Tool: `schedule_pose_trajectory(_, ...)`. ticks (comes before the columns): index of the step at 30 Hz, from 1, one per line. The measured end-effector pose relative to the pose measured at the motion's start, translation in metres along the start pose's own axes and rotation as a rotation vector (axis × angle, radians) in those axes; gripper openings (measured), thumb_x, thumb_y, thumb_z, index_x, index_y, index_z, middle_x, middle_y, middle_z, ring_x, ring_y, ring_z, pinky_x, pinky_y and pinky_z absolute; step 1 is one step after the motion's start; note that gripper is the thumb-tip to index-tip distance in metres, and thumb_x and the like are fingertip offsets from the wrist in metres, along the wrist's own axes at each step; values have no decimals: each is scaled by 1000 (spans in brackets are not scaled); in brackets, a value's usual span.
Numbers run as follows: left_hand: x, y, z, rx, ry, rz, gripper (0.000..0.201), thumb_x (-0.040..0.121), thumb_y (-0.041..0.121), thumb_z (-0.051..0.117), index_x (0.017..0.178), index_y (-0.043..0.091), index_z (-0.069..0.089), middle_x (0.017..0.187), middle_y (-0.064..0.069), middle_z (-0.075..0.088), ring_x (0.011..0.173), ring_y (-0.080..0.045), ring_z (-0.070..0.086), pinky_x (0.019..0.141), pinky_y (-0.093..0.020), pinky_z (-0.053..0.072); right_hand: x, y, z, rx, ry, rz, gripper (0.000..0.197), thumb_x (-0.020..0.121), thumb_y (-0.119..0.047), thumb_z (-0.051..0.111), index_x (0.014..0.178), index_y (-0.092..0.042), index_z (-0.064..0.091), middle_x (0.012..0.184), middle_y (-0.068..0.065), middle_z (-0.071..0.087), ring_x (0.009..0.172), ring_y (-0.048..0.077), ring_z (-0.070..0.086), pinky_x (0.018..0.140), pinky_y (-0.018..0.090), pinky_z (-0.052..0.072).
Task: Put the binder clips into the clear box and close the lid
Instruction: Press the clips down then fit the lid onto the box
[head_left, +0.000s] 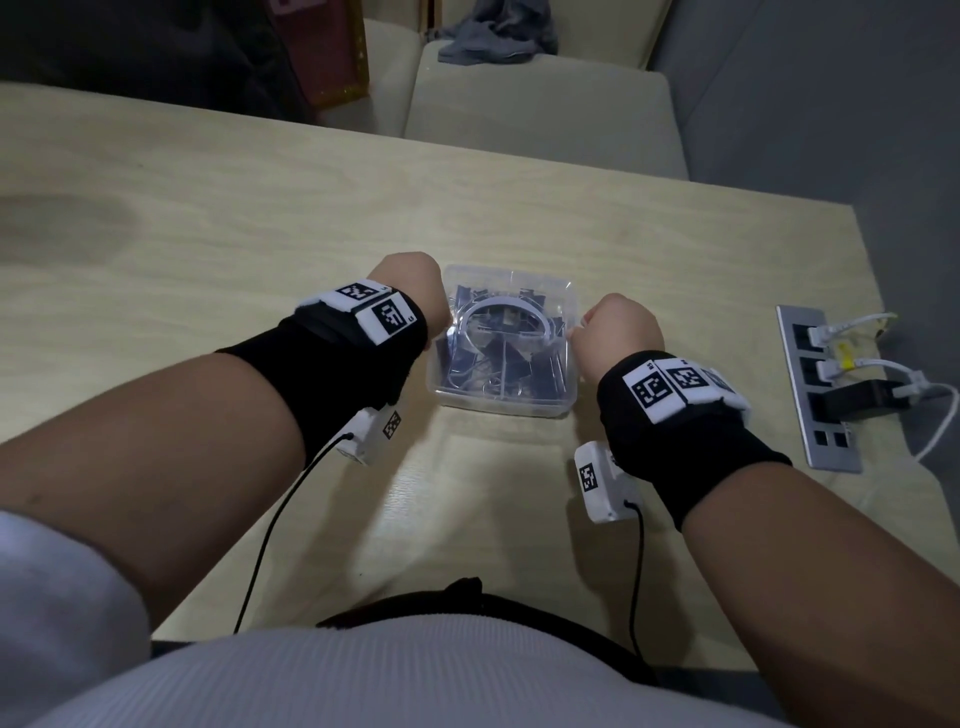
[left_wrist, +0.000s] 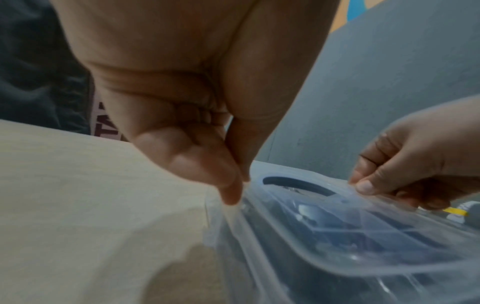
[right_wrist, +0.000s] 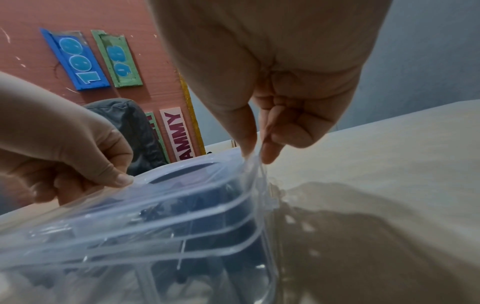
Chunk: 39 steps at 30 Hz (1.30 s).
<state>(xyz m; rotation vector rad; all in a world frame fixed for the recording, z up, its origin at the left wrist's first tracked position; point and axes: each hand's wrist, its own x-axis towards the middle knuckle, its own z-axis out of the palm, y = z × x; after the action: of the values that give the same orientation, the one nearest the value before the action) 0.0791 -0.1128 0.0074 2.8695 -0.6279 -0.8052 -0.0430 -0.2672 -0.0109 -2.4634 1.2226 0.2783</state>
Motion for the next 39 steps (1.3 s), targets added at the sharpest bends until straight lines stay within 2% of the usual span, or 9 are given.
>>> schedule_pose_trajectory(8, 4, -2, 5, 64, -13, -4, 23, 85, 18, 65, 65, 9, 71, 77, -8, 77, 60, -22, 67, 66, -29, 54, 1, -1, -3, -27, 15, -1, 9, 89, -15, 58, 83, -9, 58, 79, 9, 57, 72, 29, 52, 57, 29, 37)
schedule_pose_trajectory(12, 0, -4, 2, 98, -49, 19, 18, 83, 19, 69, 73, 5, 75, 81, -8, 77, 70, -23, 71, 67, -30, 55, -4, 12, 1, 214, 25, 21, 19, 89, -27, 60, 98, -11, 62, 92, 5, 63, 87, 27, 59, 70, 29, 42)
schedule_pose_trajectory(14, -9, -1, -5, 102, 29, 54, 18, 82, 18, 71, 89, 3, 65, 90, -11, 70, 74, -27, 65, 63, -33, 51, -9, 16, 5, 304, 46, 23, 20, 89, -28, 60, 101, -13, 63, 99, 6, 67, 94, 28, 62, 75, 29, 44)
schedule_pose_trajectory(17, -23, 13, -2, 247, 162, 274, 55, 78, 26, 73, 125, 16, 46, 128, -15, 48, 110, -34, 52, 86, -48, 47, -11, 16, 7, 336, 57, 13, 18, 89, -25, 60, 102, -13, 63, 102, 7, 68, 97, 27, 61, 76, 28, 42)
schedule_pose_trajectory(20, -30, 28, 14, 330, 13, 510, 77, 80, 47, 67, 145, 40, 26, 162, -2, 7, 146, -32, 15, 108, -62, 27, -9, 16, 6, 320, 55, 10, 19, 88, -27, 62, 101, -14, 63, 101, 7, 69, 95, 27, 61, 73, 27, 41)
schedule_pose_trajectory(22, -26, 33, 23, 362, -97, 497, 82, 82, 54, 63, 148, 44, 15, 163, 2, -3, 148, -33, 4, 111, -62, 23, -9, 16, 5, 300, 44, 11, 22, 87, -30, 63, 102, -14, 63, 101, 7, 69, 94, 27, 62, 72, 27, 40)
schedule_pose_trajectory(26, -20, 39, 26, 392, -143, 478, 81, 82, 54, 63, 147, 44, 16, 162, 0, 3, 146, -38, 10, 109, -63, 27, -11, 15, 4, 244, -40, 8, 27, 83, -36, 68, 97, -13, 63, 93, 7, 69, 86, 28, 62, 68, 29, 43)
schedule_pose_trajectory(29, -20, 44, 24, 392, -167, 457, 81, 82, 51, 65, 147, 43, 18, 162, -1, 3, 145, -41, 10, 108, -66, 27, -14, 15, 6, 269, -3, 29, 26, 82, -35, 69, 96, -14, 64, 93, 6, 69, 88, 29, 63, 75, 33, 50)
schedule_pose_trajectory(39, -21, 49, 23, 420, -202, 435, 84, 84, 49, 65, 149, 39, 12, 162, -4, -2, 146, -45, 3, 108, -67, 27, -16, 11, 5, 264, 87, 35, 11, 83, -22, 67, 93, -16, 65, 92, 5, 67, 84, 27, 59, 68, 27, 39)
